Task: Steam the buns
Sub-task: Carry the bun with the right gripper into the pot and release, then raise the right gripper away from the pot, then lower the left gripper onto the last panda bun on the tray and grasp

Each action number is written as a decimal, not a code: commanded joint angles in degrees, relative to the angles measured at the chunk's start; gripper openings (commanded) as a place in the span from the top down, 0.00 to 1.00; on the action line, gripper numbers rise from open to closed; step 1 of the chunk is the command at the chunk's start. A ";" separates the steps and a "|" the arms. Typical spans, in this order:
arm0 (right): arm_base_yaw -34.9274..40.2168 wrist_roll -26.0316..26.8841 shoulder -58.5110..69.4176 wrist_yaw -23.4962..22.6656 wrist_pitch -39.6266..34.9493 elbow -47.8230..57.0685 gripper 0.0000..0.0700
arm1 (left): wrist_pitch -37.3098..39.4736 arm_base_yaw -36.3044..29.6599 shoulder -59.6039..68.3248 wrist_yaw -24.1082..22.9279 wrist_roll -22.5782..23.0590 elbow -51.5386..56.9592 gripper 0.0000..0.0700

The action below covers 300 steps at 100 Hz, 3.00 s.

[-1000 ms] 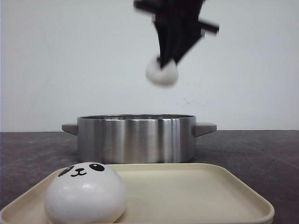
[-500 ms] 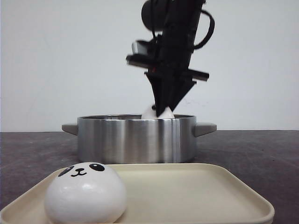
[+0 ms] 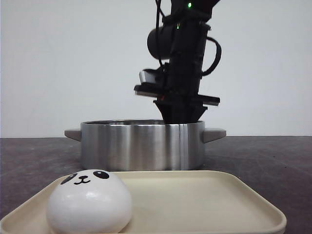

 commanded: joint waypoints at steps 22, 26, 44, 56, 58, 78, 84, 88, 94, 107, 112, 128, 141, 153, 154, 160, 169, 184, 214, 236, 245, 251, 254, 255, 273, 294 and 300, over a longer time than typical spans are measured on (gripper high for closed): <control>0.02 0.13 0.83 0.02 1.62 1.05 0.63 | -3.13 -0.33 0.52 -0.28 -0.09 1.09 0.27; 0.02 0.15 0.83 0.02 1.62 1.05 0.57 | -3.13 -0.33 0.52 -0.28 -0.09 1.09 0.27; 0.02 0.13 0.83 0.02 1.36 1.07 0.50 | -3.13 -0.33 0.52 -0.28 -0.09 1.09 0.27; 0.02 0.15 0.83 0.02 1.22 1.73 0.48 | -3.13 -0.33 0.52 -0.26 -0.09 1.09 0.27; 0.02 0.15 0.83 -0.02 1.18 2.03 0.48 | -3.13 -0.33 0.52 -0.26 -0.09 1.09 0.27; 0.07 -0.35 0.74 -0.39 -0.98 10.34 0.44 | -3.13 -0.33 0.61 -0.26 -3.06 0.85 0.26; 0.09 -0.85 0.17 -0.46 -2.16 14.71 0.44 | -3.13 -0.33 0.74 -0.24 -3.72 0.07 0.26; 0.22 -1.40 -0.11 -0.76 -2.27 17.07 0.44 | -3.13 -0.33 0.74 -0.02 -4.42 -0.87 0.26; 0.72 -2.05 -1.07 -0.90 -2.80 21.20 0.44 | -3.13 -0.33 0.74 1.14 -5.95 -2.84 0.26; 2.08 -2.67 -5.35 -0.79 -4.42 28.24 0.45 | -3.13 -0.33 0.74 7.23 -10.14 -9.46 0.26; 2.75 -2.97 -8.13 -0.76 -4.85 29.38 0.45 | -3.10 -0.33 0.81 9.99 -11.85 -13.03 0.26; 6.23 -6.86 -19.37 2.19 -5.81 29.48 1.00 | -2.25 -0.33 0.81 15.61 -15.17 -25.83 0.25; 9.51 -8.57 -27.78 8.13 -7.96 29.48 1.00 | 4.94 -0.35 0.63 23.19 -15.54 -36.15 0.07; 11.96 -8.94 -34.47 11.85 -10.78 29.48 1.00 | 14.29 -0.55 1.05 30.67 -18.29 -44.52 0.02; 12.22 -8.94 -35.28 12.28 -11.23 29.48 1.00 | 14.99 -0.57 1.16 31.23 -18.43 -45.16 0.02; 13.05 -8.94 -38.53 14.05 -13.31 29.48 1.00 | 18.25 -0.79 1.97 33.77 -18.88 -48.72 0.03; 13.73 -8.92 -43.19 16.59 -16.74 29.48 1.00 | 19.56 -1.38 4.72 34.49 -18.99 -52.43 0.03; 13.70 -7.80 -49.96 20.33 -21.42 29.46 1.00 | 20.33 -2.93 12.22 34.49 -16.06 -54.66 0.03; 13.70 -6.80 -57.51 22.88 -21.84 29.40 1.00 | 27.56 -7.37 28.46 34.53 -14.62 -54.66 0.03; 13.70 -6.54 -58.86 22.84 -21.90 29.40 1.00 | 30.38 -9.35 36.83 35.34 -14.93 -54.66 0.03; 13.70 -6.56 -58.86 22.84 -21.90 29.40 1.00 | 31.02 -10.47 39.71 36.22 -15.47 -54.66 0.03; 13.70 -6.56 -58.84 22.84 -21.90 29.38 1.00 | 31.36 -11.13 41.42 36.22 -16.50 -54.66 0.03; 13.70 -6.56 -58.77 22.84 -21.90 29.29 1.00 | 31.63 -11.37 42.07 36.20 -16.55 -54.66 0.03; 13.70 -6.56 -58.77 22.84 -21.90 29.16 1.00 | 31.76 -11.45 42.29 36.17 -16.55 -54.66 0.03; 13.70 -6.56 -58.80 22.86 -21.90 26.77 1.00 | 34.64 -11.91 45.38 35.67 -18.21 -54.66 0.04; 13.70 -6.12 -58.80 22.77 -21.90 23.32 1.00 | 36.79 -11.91 48.65 34.49 -20.96 -54.66 0.04; 13.70 -5.14 -58.82 22.36 -21.90 22.93 1.00 | 36.68 -11.91 49.62 34.45 -20.92 -54.66 0.07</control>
